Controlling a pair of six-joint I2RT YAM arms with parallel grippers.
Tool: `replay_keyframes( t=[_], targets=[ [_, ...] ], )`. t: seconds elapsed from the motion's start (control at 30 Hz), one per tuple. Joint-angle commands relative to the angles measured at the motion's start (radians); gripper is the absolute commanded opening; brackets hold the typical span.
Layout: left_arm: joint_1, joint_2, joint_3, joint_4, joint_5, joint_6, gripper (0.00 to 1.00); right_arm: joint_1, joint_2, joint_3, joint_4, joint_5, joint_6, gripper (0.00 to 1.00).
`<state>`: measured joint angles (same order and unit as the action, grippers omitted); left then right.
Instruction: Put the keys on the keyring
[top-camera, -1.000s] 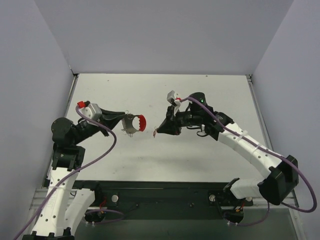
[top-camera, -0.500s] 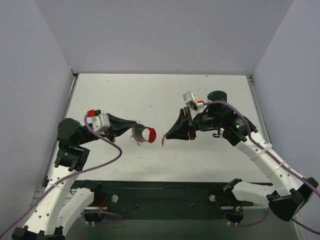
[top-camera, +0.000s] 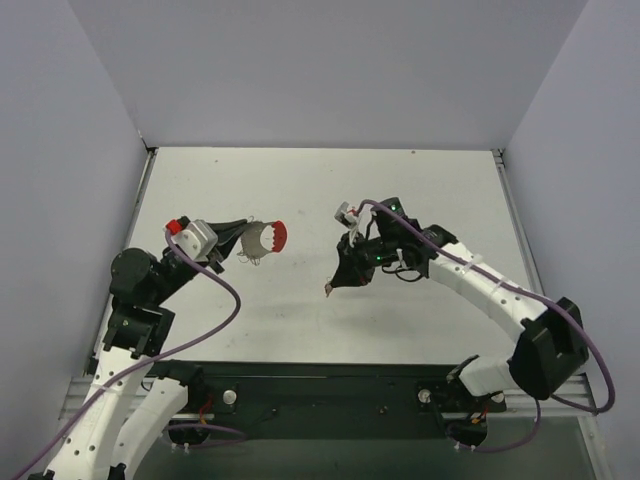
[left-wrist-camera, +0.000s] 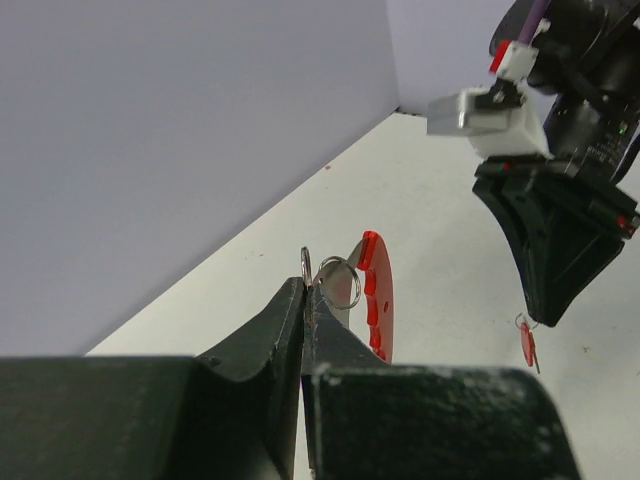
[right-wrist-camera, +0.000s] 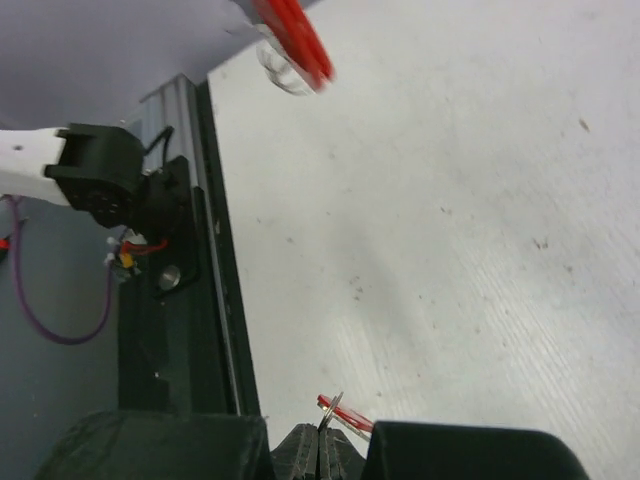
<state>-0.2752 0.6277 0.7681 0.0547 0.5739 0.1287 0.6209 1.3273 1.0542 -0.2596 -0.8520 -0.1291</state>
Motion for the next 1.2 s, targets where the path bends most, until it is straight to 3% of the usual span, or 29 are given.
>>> replay_keyframes(
  t=[0.0, 0.27, 0.5, 0.83, 1.17],
  targets=[
    [-0.001, -0.017, -0.007, 0.013, -0.100, 0.034, 0.00, 0.011, 0.157, -0.010, -0.039, 0.129, 0.028, 0.00],
    [0.002, -0.016, -0.016, 0.010, -0.112, 0.038, 0.00, 0.074, 0.386, 0.050, -0.075, 0.232, 0.083, 0.00],
    [0.005, -0.016, -0.023, 0.010, -0.123, 0.043, 0.00, 0.103, 0.458, 0.084, -0.096, 0.295, 0.120, 0.00],
    [0.008, -0.022, -0.026, 0.010, -0.126, 0.043, 0.00, 0.105, 0.359, 0.061, -0.092, 0.338, 0.156, 0.34],
    [0.008, -0.026, -0.027, 0.008, -0.126, 0.040, 0.00, 0.140, 0.378, 0.049, -0.056, 0.406, 0.175, 0.50]
  ],
)
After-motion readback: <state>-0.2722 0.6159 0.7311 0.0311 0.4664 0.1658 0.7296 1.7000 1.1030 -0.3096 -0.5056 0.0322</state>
